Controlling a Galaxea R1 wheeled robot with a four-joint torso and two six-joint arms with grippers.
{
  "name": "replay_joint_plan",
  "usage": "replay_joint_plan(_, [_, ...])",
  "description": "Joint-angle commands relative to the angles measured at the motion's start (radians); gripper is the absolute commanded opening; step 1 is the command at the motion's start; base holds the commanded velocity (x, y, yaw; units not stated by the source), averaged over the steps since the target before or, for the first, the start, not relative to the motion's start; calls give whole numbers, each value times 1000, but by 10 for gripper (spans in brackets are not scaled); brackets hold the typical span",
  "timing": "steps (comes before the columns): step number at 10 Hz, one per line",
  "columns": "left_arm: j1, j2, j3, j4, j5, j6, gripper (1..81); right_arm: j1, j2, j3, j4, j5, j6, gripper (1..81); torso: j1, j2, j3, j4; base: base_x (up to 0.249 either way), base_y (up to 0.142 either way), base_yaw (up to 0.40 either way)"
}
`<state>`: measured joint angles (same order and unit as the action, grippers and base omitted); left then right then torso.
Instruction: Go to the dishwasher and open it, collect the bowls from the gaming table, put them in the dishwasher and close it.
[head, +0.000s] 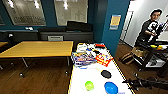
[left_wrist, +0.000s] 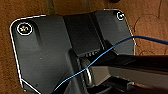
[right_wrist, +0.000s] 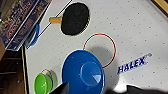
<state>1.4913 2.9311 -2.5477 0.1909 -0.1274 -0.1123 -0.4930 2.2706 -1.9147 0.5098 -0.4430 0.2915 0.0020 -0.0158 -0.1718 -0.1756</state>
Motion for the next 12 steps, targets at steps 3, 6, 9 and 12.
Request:
replay_joint_plan(3, [-32,1,6,-5,51,-4,811,133,42,-39,29,-43,15,811,0,0,0,0,0,0,0])
replay_joint_plan(6, [-33,-1,6,-5,52,-4,811,126,88,-72,26,-39,44,811,0,0,0,0,0,0,0])
replay_joint_plan(9, [-33,-1,6,-5,52,-4,811,98,88,-159,27,-45,48,811,0,1,0,0,0,0,0])
replay_joint_plan(12, [-33,-1,6,-5,52,-4,811,70,95,-219,27,-40,48,811,0,1,0,0,0,0,0])
